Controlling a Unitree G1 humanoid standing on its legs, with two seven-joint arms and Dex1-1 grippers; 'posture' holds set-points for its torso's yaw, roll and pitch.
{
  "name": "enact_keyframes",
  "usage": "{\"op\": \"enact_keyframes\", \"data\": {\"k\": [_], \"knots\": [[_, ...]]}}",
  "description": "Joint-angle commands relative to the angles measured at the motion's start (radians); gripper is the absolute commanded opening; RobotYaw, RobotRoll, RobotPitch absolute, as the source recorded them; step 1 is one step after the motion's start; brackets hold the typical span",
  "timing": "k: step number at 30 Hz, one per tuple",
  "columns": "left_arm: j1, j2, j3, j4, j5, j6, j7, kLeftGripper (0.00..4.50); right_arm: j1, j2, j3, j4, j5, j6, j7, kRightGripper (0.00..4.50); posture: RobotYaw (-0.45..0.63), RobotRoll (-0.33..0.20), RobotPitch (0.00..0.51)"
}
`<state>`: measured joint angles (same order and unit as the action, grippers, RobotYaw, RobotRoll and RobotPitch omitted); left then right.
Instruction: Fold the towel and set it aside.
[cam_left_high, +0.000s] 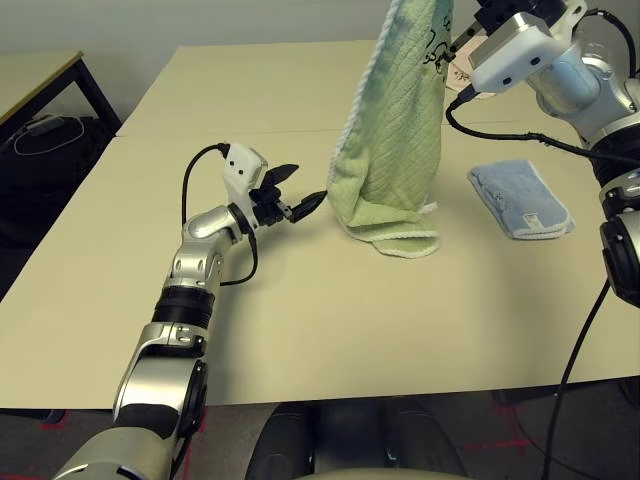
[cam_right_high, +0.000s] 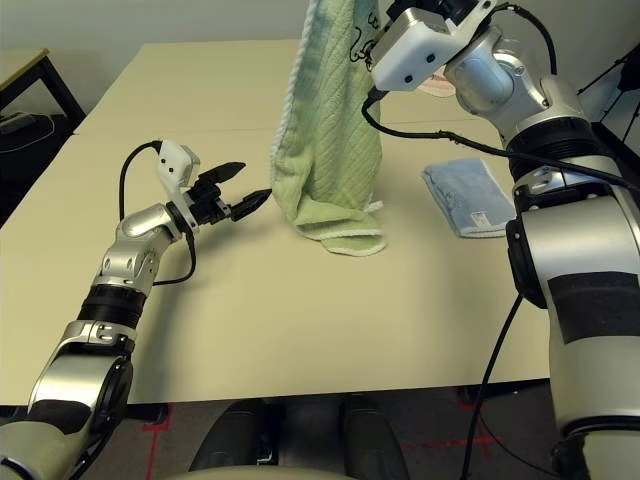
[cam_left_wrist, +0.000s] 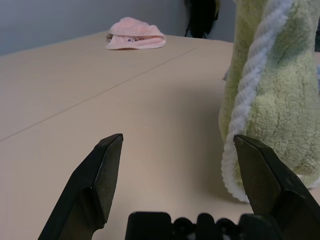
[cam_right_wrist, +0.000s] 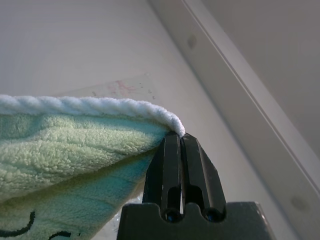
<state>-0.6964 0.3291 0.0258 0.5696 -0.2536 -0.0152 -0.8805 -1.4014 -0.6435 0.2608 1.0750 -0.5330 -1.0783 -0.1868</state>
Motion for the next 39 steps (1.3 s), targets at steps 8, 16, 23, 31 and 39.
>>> {"op": "enact_keyframes", "data": {"k": [8, 16, 23, 31, 39], "knots": [[-0.019, -0.005, 0.001, -0.177, -0.207, 0.323, -0.192, 4.5, -0.01, 0.001, -0.01, -0.016, 0.001, -0.005, 0.03, 0.02, 0.09, 0.0, 0.051], [-0.001, 0.017, -0.024, -0.247, -0.223, 0.433, -0.233, 4.5, -0.019, 0.013, -0.009, -0.003, 0.002, 0.005, 0.038, 0.02, 0.09, 0.0, 0.052], [-0.006, -0.023, -0.064, -0.194, -0.158, 0.356, -0.216, 4.5, -0.045, 0.019, -0.013, 0.018, 0.008, 0.019, 0.048, 0.02, 0.1, 0.0, 0.054], [-0.031, -0.047, -0.053, -0.061, -0.053, 0.22, -0.084, 4.5, -0.039, 0.033, -0.016, 0.034, 0.033, 0.026, 0.09, 0.02, 0.1, 0.0, 0.054], [-0.008, -0.043, -0.053, -0.091, -0.093, 0.291, -0.127, 4.5, -0.037, 0.04, -0.019, 0.041, 0.048, 0.041, 0.109, 0.02, 0.1, 0.0, 0.058]]}}
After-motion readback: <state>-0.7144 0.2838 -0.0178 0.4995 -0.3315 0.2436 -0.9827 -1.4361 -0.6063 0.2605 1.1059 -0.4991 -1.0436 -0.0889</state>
